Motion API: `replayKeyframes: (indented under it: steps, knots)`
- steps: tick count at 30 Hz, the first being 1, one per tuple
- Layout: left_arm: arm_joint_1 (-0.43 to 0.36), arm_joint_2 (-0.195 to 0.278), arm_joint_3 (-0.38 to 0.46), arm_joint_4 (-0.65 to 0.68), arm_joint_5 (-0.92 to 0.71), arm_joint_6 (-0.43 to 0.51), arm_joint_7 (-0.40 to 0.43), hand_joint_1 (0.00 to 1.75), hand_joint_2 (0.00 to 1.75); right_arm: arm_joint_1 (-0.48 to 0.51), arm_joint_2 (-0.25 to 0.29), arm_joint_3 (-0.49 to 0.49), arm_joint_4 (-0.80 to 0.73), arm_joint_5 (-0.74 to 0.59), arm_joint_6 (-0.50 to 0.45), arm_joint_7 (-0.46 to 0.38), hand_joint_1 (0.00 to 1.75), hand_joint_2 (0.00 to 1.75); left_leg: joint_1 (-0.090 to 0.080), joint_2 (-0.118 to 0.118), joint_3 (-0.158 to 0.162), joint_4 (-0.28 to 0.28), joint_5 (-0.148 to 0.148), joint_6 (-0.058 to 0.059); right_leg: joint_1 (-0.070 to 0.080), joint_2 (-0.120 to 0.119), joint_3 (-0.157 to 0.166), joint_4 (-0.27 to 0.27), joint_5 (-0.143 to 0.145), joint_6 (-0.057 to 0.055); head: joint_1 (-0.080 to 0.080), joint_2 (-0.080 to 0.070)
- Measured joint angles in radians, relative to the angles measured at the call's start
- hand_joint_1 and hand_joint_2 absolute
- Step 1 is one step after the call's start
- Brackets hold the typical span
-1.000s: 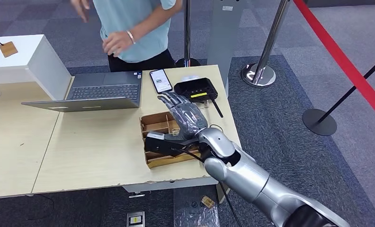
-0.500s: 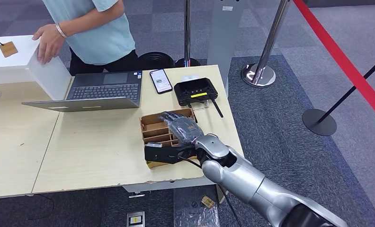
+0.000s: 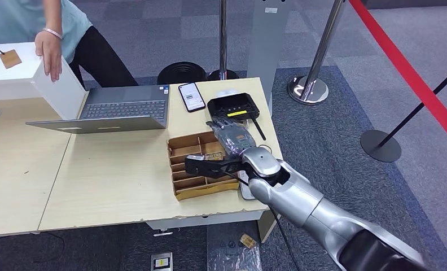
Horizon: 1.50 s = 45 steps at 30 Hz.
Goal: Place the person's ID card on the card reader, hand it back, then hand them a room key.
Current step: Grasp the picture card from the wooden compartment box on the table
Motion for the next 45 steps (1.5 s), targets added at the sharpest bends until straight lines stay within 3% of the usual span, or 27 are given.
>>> replayKeyframes:
  steps: [16,23,29,33,34,38,42,45]
  knots:
    - [0.000,0.000,-0.001,0.000,0.005,0.000,0.005,0.00,1.75,0.000,-0.013,-0.004,0.000,-0.017,0.029,0.002,0.00,1.75,0.000,0.000,0.000,0.000,0.000,0.000,0.000,0.000,0.000,0.000,0.000,0.000,0.000,0.000]
    - [0.000,0.000,-0.001,0.000,0.005,0.000,0.005,0.00,1.75,0.002,-0.009,0.008,0.023,-0.022,0.058,-0.012,0.11,1.75,0.000,0.000,0.000,0.000,0.000,0.000,0.000,0.000,0.000,0.000,0.001,0.000,0.000,0.000]
    - [0.000,-0.001,-0.002,0.000,0.006,0.000,-0.002,0.00,1.75,0.002,-0.004,0.010,0.050,-0.043,0.074,-0.021,0.59,1.75,0.000,0.000,0.000,0.000,0.000,0.000,0.000,0.000,0.000,0.000,0.001,0.000,0.000,0.000]
    - [0.000,-0.001,-0.002,0.000,0.008,0.000,-0.003,0.00,1.75,0.002,-0.001,0.010,0.074,-0.056,0.070,-0.029,1.31,1.75,0.000,0.000,0.000,0.000,0.001,0.000,0.000,0.000,0.000,0.000,0.001,0.000,0.000,0.000]
    - [0.000,-0.001,-0.002,0.000,0.008,0.000,-0.004,0.00,1.75,0.002,-0.001,0.010,0.079,-0.058,0.068,-0.030,1.37,1.75,0.000,0.000,0.000,0.000,0.001,0.000,0.000,0.000,0.000,0.000,0.001,0.000,0.000,0.000]
    - [0.000,-0.001,-0.002,0.000,0.010,0.000,-0.004,0.00,1.75,0.002,0.000,0.010,0.097,-0.066,0.058,-0.032,1.33,1.75,0.000,0.000,0.000,0.000,0.001,0.000,0.000,0.000,0.000,0.000,0.001,0.000,0.000,0.000]
    - [0.000,-0.002,-0.002,0.000,0.013,0.000,-0.004,0.00,1.75,0.003,0.000,0.010,0.109,-0.068,0.045,-0.037,1.17,1.75,0.000,0.000,0.000,0.000,0.001,0.000,0.000,0.000,0.000,0.000,0.002,0.000,0.000,0.000]
    - [0.000,-0.004,-0.002,0.000,0.014,0.000,-0.004,0.00,1.75,0.003,0.001,0.010,0.119,-0.068,0.040,-0.039,1.33,1.75,0.000,0.000,0.000,0.000,0.001,0.000,0.000,0.000,0.000,0.000,0.002,0.000,0.000,0.000]
